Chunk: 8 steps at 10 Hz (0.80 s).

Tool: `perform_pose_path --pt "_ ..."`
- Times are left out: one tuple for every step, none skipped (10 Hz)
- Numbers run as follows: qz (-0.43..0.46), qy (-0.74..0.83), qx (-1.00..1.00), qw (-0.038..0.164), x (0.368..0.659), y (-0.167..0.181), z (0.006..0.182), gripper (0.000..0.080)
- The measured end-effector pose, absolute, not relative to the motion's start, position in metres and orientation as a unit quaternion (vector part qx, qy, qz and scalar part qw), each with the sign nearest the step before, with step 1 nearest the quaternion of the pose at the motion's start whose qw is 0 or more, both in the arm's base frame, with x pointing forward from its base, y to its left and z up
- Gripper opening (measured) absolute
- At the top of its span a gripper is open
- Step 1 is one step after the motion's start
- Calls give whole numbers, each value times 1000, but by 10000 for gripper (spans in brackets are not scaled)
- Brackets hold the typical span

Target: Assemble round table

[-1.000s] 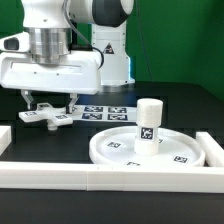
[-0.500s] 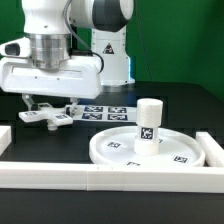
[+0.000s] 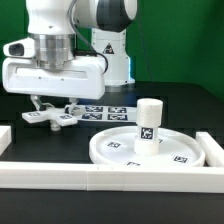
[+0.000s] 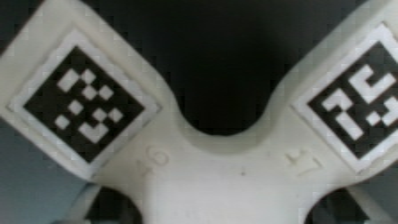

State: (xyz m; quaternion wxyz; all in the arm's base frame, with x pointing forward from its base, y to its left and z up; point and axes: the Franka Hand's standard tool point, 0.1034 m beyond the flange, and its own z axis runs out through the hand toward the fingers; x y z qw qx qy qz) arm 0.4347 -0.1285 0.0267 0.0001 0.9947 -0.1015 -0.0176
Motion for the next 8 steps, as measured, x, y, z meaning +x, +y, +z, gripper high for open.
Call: perform_pose_path --pt "-22 -115 993 -4 442 -117 30 442" --pt "-24 -128 991 -11 451 -98 38 442" --pt "-27 -145 989 -18 458 -78 50 442" --pt "-30 -166 985 -24 465 -57 63 442" --pt "-34 -189 981 -28 471 -39 75 442" --pt "-38 -210 976 -34 477 -25 88 442" --pt "-43 -225 973 -38 486 -15 99 442" --pt "-49 -243 968 -42 497 -6 109 442"
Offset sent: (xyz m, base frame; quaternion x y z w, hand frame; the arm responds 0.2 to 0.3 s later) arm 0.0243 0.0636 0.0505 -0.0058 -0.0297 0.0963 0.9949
